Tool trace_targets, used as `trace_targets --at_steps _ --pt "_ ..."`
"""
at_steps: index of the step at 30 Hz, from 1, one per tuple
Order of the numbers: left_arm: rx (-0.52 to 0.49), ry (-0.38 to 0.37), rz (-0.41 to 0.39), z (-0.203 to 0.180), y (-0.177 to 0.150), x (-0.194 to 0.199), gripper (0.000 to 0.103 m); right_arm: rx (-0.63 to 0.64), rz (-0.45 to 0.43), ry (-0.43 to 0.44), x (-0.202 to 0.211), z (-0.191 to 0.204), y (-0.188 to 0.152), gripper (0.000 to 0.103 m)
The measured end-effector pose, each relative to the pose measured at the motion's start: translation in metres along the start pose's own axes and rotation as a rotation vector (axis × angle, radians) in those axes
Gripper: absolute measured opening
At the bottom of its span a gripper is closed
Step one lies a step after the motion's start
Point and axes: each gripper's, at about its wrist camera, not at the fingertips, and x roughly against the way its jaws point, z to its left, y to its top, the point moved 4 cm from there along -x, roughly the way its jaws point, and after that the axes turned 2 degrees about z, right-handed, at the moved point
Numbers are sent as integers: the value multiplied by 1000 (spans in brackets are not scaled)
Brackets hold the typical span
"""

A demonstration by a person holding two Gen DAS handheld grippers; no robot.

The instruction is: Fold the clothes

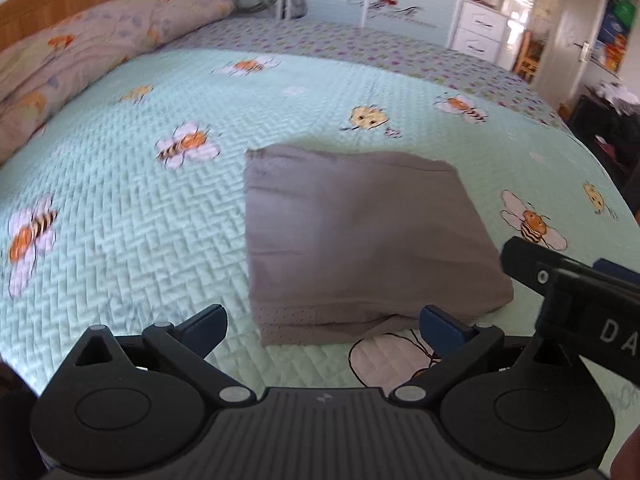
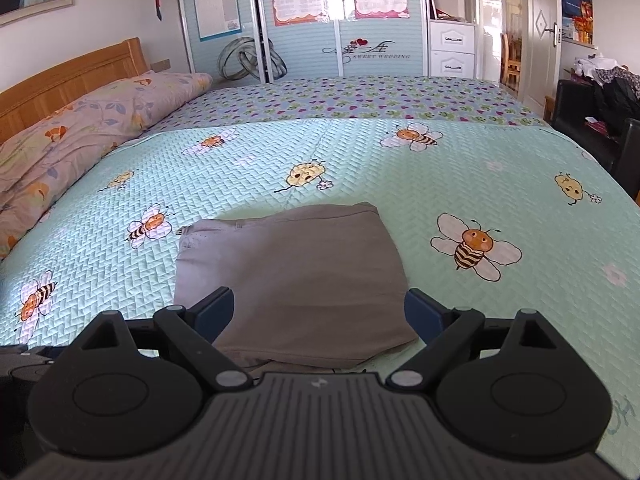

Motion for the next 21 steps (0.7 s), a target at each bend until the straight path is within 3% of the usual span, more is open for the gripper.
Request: trace_targets --at_steps 7,13,21 --pt "-125 100 -71 -7 1 11 102 -45 -74 55 11 -7 -4 100" --pt "-104 45 -105 -6 2 23 102 -112 -130 68 20 -22 -9 103" --pt "-119 46 -80 -8 -7 17 102 -105 -175 105 25 -24 -16 103"
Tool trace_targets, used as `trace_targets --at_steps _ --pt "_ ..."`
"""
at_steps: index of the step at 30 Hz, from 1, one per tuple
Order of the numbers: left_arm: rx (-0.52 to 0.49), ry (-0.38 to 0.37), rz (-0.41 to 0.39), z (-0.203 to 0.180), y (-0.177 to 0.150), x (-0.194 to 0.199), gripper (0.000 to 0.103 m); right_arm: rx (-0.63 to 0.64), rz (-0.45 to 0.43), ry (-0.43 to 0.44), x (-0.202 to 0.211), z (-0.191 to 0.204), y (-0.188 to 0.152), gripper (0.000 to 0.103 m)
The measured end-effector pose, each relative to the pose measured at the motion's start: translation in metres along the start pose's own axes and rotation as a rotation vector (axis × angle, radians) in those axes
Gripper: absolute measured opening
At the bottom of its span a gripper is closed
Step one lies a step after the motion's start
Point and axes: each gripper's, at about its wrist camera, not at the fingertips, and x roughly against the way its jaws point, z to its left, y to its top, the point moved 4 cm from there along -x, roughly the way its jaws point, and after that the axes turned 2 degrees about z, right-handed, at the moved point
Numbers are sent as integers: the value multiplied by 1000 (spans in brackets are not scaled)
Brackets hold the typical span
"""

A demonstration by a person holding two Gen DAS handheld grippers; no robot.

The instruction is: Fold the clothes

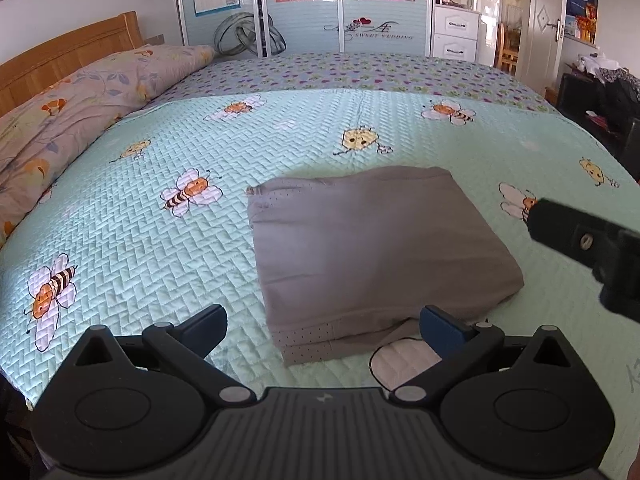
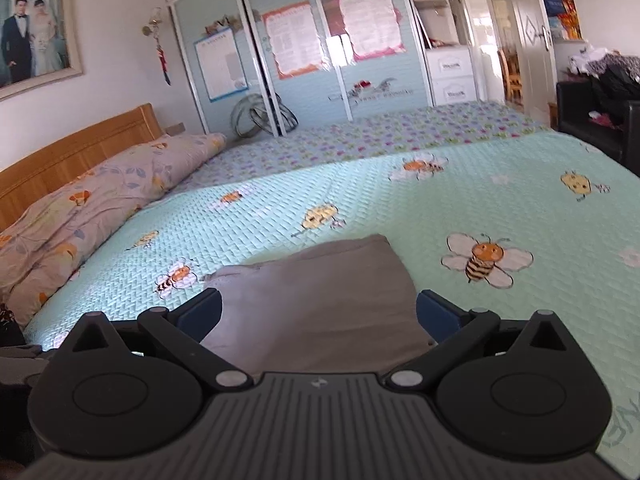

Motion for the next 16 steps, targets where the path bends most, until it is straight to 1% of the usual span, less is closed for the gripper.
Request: trace_targets --at_steps 2,3,5,7,9,11,14,16 --pt "-7 2 -3 -1 -1 0 102 1 -4 6 2 1 -1 103" --pt "-14 7 -19 -1 -2 1 102 -6 -1 8 2 1 -2 103" --pt "-31 24 -79 -2 -2 6 102 -23 4 13 3 -1 -4 103" --pt "-42 63 -157 -2 -3 14 102 -40 8 7 3 -6 -6 103" --pt "-39 72 -195 0 -2 19 102 -56 13 -2 4 -11 -9 103" --pt "-10 62 -226 3 -1 23 101 -71 17 -11 6 -15 -13 103" --pt "14 57 -245 5 -1 25 102 -89 23 -19 9 -21 -21 103" --pt "20 51 -236 7 -2 23 102 -100 27 -27 11 -25 -27 103"
